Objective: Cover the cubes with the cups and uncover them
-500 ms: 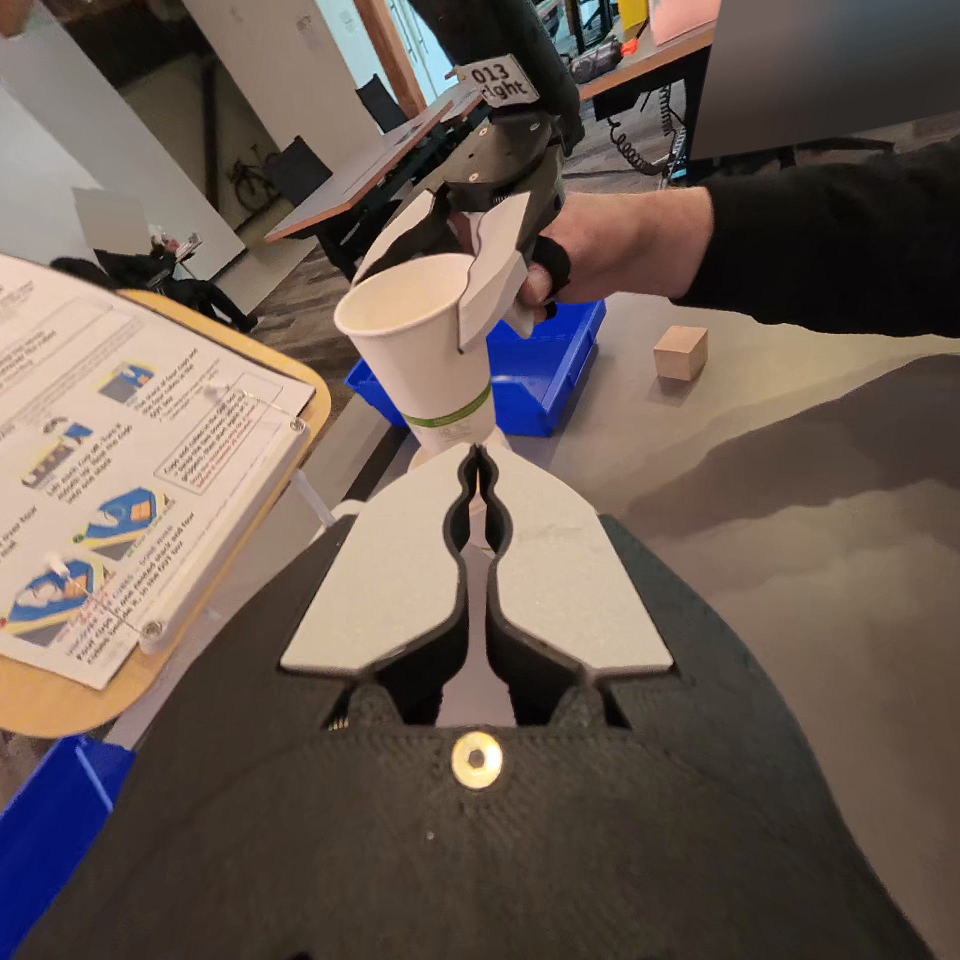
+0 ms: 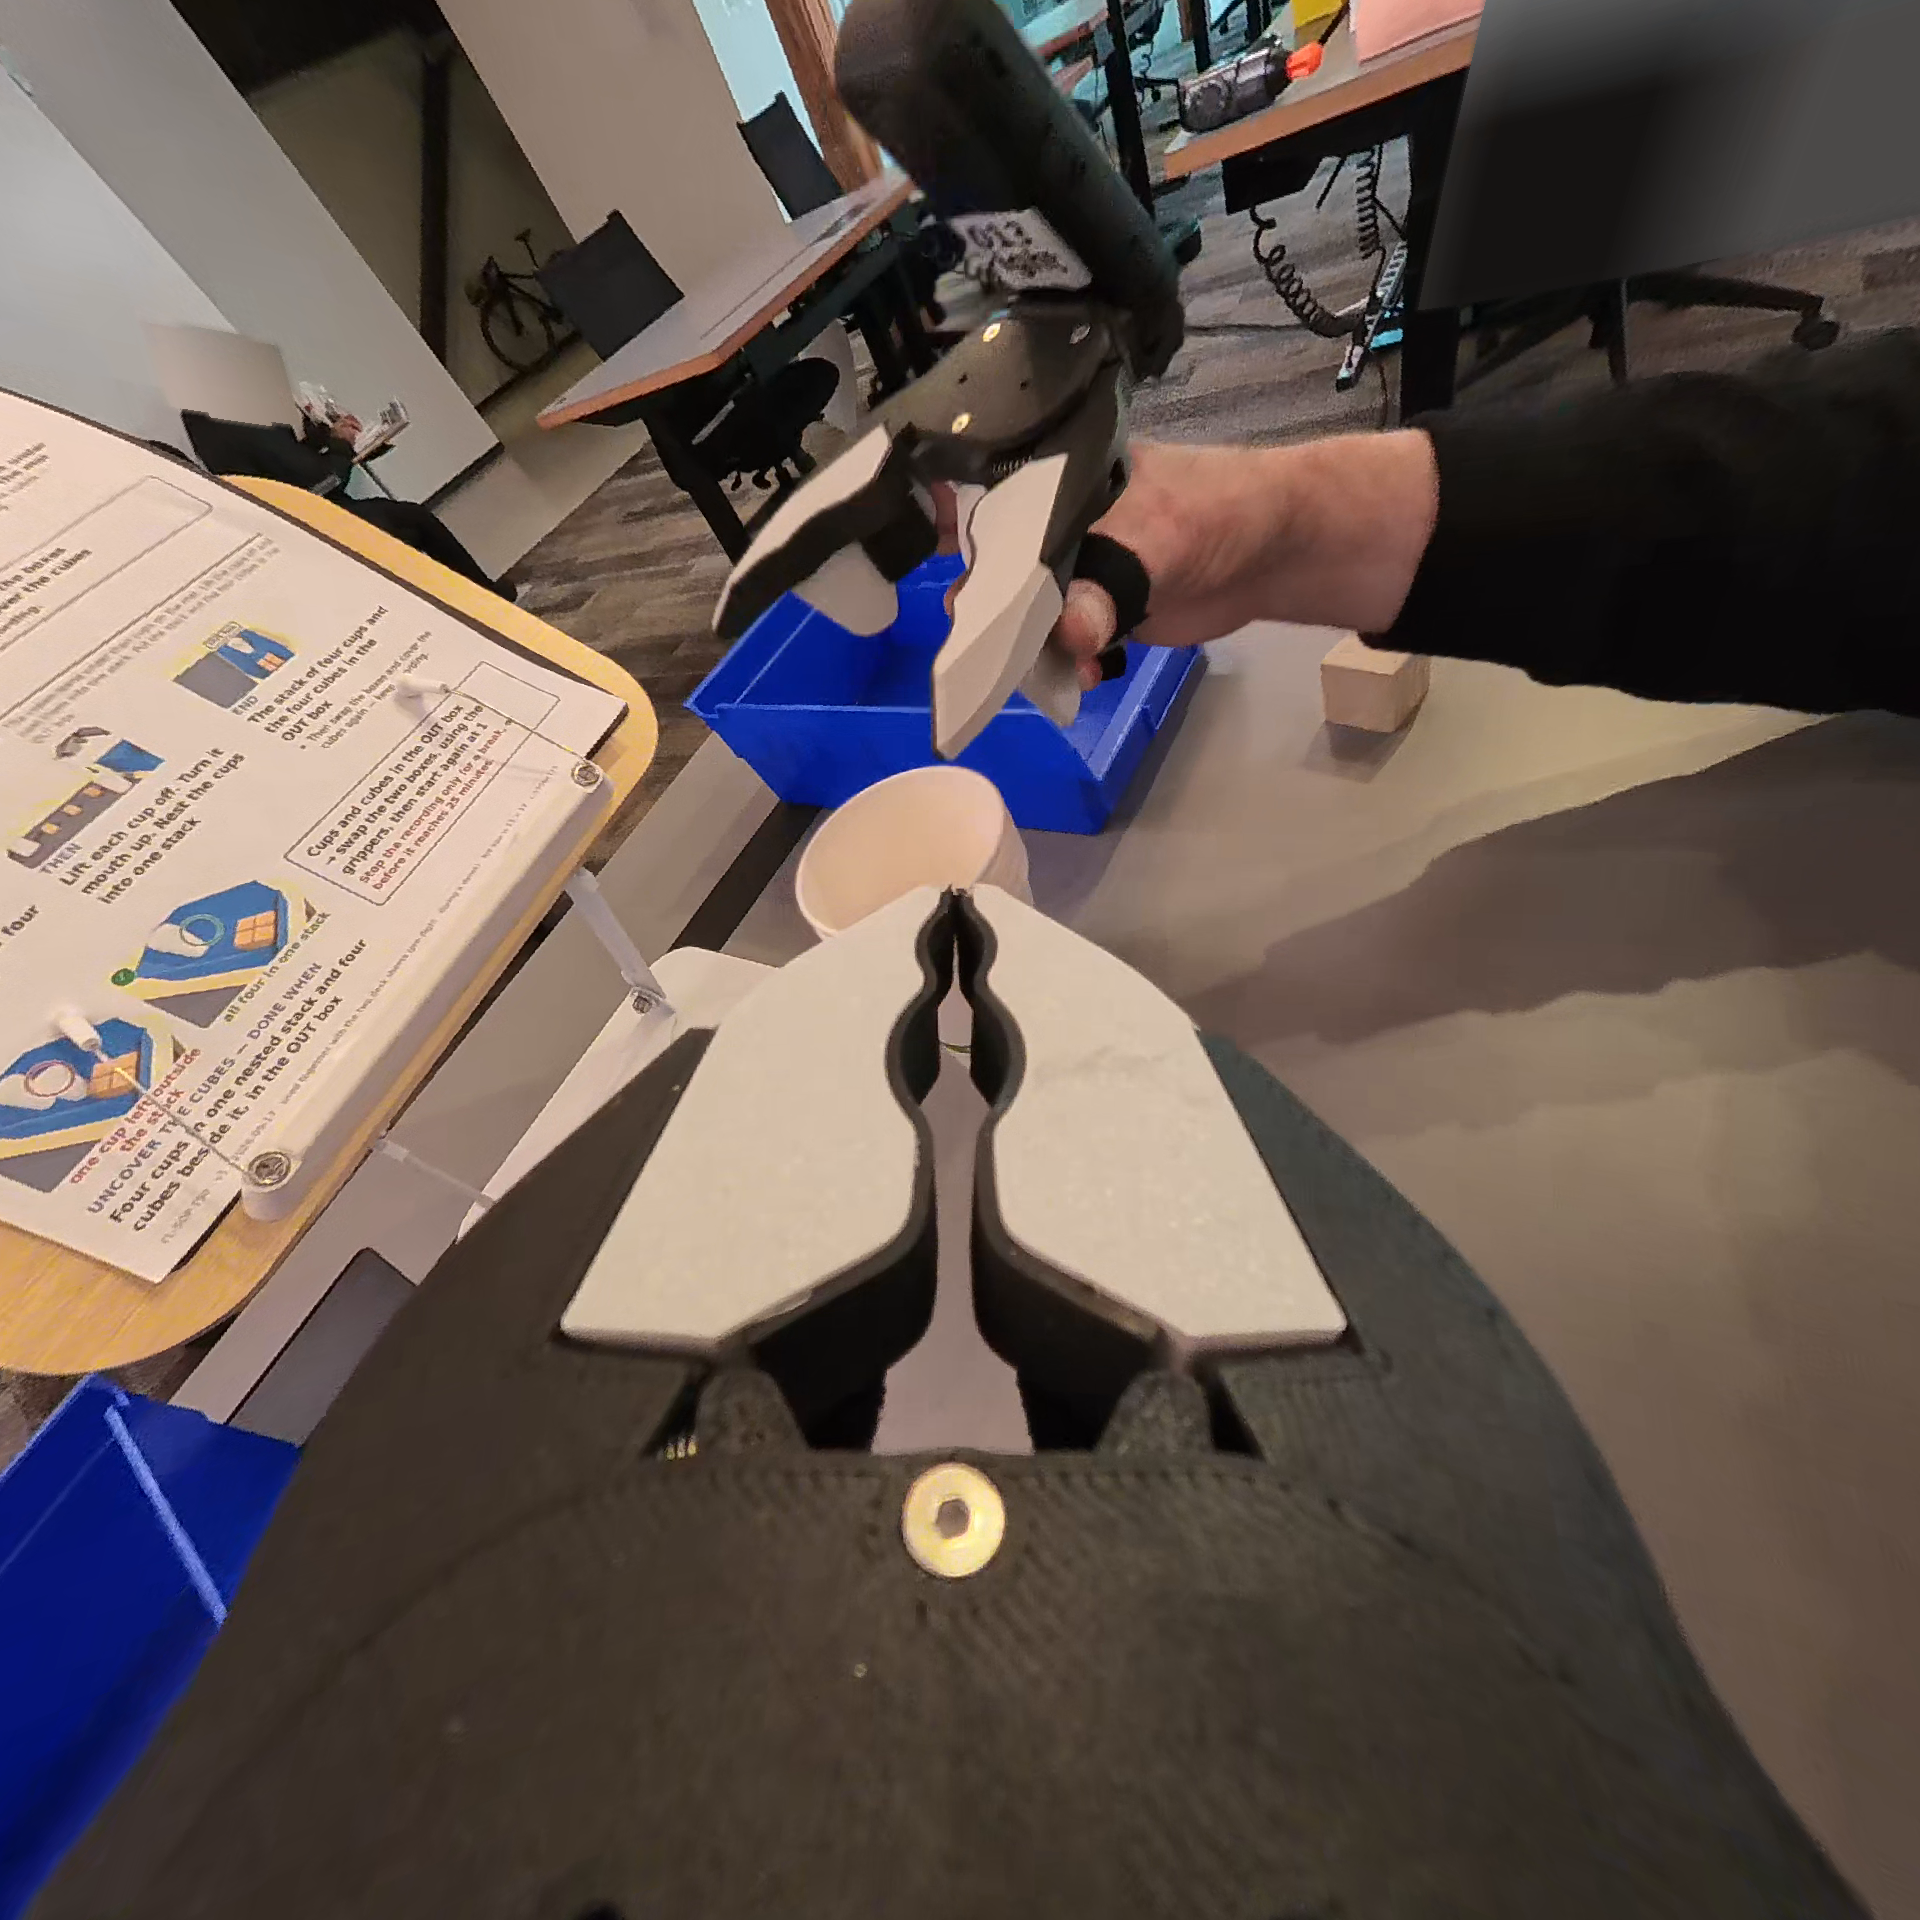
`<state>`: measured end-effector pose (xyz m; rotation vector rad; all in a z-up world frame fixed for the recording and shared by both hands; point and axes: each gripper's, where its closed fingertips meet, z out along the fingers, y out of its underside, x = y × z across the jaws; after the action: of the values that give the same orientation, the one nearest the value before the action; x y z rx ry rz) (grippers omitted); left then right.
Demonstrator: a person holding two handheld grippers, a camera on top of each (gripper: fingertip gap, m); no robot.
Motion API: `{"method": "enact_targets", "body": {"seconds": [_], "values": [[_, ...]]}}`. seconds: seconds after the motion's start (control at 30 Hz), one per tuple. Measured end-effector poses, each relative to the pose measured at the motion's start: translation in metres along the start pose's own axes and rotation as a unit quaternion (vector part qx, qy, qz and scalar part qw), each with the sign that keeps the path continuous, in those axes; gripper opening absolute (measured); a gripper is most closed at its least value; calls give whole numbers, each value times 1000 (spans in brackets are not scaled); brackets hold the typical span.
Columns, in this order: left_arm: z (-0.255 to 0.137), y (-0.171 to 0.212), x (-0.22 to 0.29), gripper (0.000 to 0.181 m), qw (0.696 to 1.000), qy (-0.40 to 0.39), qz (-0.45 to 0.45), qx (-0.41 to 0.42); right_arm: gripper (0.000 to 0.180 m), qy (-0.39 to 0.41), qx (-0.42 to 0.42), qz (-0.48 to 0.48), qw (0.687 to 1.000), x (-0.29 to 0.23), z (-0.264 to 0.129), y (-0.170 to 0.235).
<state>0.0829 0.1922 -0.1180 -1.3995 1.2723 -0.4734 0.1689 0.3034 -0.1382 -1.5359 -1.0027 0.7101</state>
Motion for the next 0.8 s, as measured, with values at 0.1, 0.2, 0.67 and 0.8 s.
{"method": "enact_targets", "body": {"seconds": [0.1,0.2,0.67,0.8], "values": [[-1,-2,-3,0,1000,-4,-4,5,134,3,-1,-8,1000,0,-7,-7],[-2,-3,-4,0,1000,-9,-5,8,130,5,4,-13,1000,-3,-12,-11],[16,45,0,0,991,-69,-106,41,83,19,-52,-101,993,-53,-58,10],[39,78,5,0,987,-79,-137,33,70,-37,-169,-148,974,-65,-56,33]]}}
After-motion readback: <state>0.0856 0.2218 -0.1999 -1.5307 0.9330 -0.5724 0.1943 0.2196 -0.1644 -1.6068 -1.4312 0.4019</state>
